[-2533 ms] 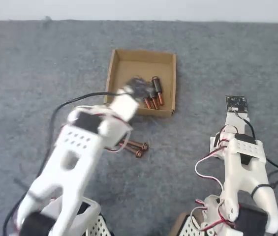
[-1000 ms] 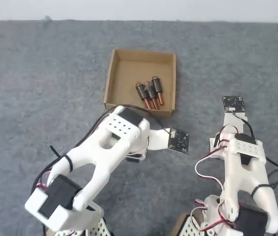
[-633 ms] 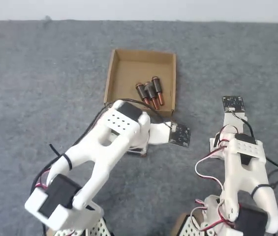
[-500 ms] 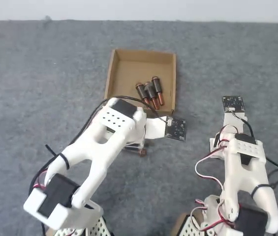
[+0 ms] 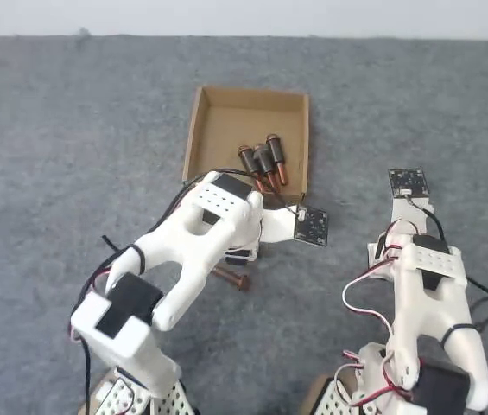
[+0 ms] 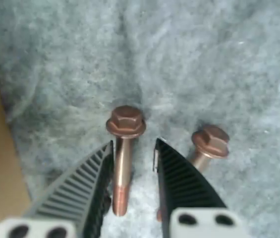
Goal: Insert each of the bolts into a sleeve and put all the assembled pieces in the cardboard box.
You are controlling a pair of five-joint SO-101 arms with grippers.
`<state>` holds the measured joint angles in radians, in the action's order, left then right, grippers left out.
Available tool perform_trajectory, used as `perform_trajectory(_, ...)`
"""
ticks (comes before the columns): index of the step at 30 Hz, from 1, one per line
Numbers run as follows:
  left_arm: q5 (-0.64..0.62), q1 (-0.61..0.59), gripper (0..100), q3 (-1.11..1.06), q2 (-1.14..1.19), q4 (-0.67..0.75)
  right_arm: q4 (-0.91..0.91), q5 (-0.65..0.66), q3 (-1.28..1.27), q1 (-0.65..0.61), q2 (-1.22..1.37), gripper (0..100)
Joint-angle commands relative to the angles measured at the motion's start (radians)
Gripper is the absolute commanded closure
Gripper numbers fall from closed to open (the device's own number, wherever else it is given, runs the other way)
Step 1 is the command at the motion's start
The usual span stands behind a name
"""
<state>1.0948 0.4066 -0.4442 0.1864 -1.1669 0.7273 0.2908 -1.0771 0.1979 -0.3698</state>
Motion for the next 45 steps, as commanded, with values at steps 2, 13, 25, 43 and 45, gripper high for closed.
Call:
perform_trajectory(2, -0.035, -0.006, 87, 0.019, -0.012, 0.074, -0.001, 0.029, 0.005, 0.005, -0.05, 99.3)
perform_trajectory(13, -0.124, 0.049, 98, -0.039, -0.011, 0.143, -0.001, 0.034, 0.005, 0.005, -0.05, 99.3)
perform_trajectory(25, -0.163, 0.04, 98, -0.044, -0.02, 0.138, -0.001, 0.029, 0.005, 0.005, -0.05, 99.3)
perform_trajectory(43, -0.778, 0.051, 99, -0.087, -0.285, 0.147, -0.002, 0.026, 0.005, 0.005, -0.048, 99.3)
perform_trajectory(45, -0.824, 0.046, 99, -0.166, -0.385, 0.203, -0.002, 0.026, 0.005, 0.005, -0.048, 99.3)
